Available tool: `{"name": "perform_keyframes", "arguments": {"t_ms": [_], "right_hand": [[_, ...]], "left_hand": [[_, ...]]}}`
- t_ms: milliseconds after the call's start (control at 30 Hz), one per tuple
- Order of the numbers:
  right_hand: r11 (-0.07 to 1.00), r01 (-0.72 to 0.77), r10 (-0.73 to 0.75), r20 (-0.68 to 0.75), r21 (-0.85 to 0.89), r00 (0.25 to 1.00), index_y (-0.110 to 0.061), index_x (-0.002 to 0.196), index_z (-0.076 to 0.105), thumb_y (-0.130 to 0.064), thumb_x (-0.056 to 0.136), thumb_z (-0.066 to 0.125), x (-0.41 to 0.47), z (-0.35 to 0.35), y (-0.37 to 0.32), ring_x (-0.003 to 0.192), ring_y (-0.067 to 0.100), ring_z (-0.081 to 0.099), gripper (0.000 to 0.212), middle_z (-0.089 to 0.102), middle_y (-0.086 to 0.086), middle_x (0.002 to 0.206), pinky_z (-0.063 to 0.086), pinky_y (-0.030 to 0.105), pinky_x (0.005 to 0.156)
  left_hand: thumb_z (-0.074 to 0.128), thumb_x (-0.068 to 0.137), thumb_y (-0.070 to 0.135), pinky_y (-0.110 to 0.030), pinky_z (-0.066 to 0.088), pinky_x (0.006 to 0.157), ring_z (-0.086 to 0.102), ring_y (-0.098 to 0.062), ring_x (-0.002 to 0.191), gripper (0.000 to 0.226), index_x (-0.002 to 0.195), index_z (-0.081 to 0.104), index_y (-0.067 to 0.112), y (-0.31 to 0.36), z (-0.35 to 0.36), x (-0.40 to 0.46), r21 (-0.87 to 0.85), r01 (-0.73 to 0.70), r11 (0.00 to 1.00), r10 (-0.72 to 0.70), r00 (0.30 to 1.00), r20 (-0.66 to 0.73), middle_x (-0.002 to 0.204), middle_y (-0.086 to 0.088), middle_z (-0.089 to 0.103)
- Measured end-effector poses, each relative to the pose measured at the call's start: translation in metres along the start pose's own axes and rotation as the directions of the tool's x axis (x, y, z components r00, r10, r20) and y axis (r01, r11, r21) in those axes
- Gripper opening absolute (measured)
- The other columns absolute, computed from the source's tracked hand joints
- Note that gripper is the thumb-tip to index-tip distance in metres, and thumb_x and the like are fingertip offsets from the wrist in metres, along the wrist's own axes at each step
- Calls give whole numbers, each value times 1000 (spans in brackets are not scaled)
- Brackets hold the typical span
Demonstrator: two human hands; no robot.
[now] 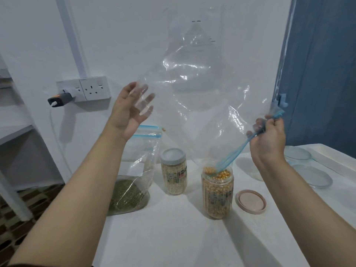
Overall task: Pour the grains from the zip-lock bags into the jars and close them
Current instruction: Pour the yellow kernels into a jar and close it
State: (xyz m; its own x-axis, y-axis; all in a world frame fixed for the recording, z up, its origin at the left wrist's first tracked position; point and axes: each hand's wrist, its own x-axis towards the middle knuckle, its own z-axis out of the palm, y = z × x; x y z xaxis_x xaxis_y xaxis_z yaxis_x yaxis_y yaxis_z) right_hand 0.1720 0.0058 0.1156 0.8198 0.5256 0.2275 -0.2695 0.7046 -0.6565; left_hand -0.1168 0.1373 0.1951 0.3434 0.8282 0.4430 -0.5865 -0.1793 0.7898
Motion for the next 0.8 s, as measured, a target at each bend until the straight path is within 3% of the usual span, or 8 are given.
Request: {"name": "perform_keyframes", "arguments": {"t_ms": [133,533,800], "right_hand": [[1000,2,-2,-3,13,1000,-22,91,48,-10,107,25,-1,-3,2,62,9,39,30,49,-3,75,33,24,60],[997,-17,12,64,75,998,-23,88,46,-8,106,24,2,-3,2,58,6,37,33,46,-5,70,31,20,56],[1000,-10,8,98,21,995,-24,89,48,-8,106,24,4,-3,-2,60,7,38,33,48,-6,72,31,22,58]], "left_hand": [[56,98,16,-41,50,94,66,-22,109,16,94,63,30,-2,1,-3,-111,-3,994,8,999,52,106,8,68],[51,101,17,-45,48,100,65,-23,110,16,95,62,27,9,9,2,-151,-5,989,27,989,142,107,6,66],[61,93,16,-40,51,92,66,-23,108,15,87,68,28,7,6,2,-192,3,981,24,990,140,107,6,68]]}}
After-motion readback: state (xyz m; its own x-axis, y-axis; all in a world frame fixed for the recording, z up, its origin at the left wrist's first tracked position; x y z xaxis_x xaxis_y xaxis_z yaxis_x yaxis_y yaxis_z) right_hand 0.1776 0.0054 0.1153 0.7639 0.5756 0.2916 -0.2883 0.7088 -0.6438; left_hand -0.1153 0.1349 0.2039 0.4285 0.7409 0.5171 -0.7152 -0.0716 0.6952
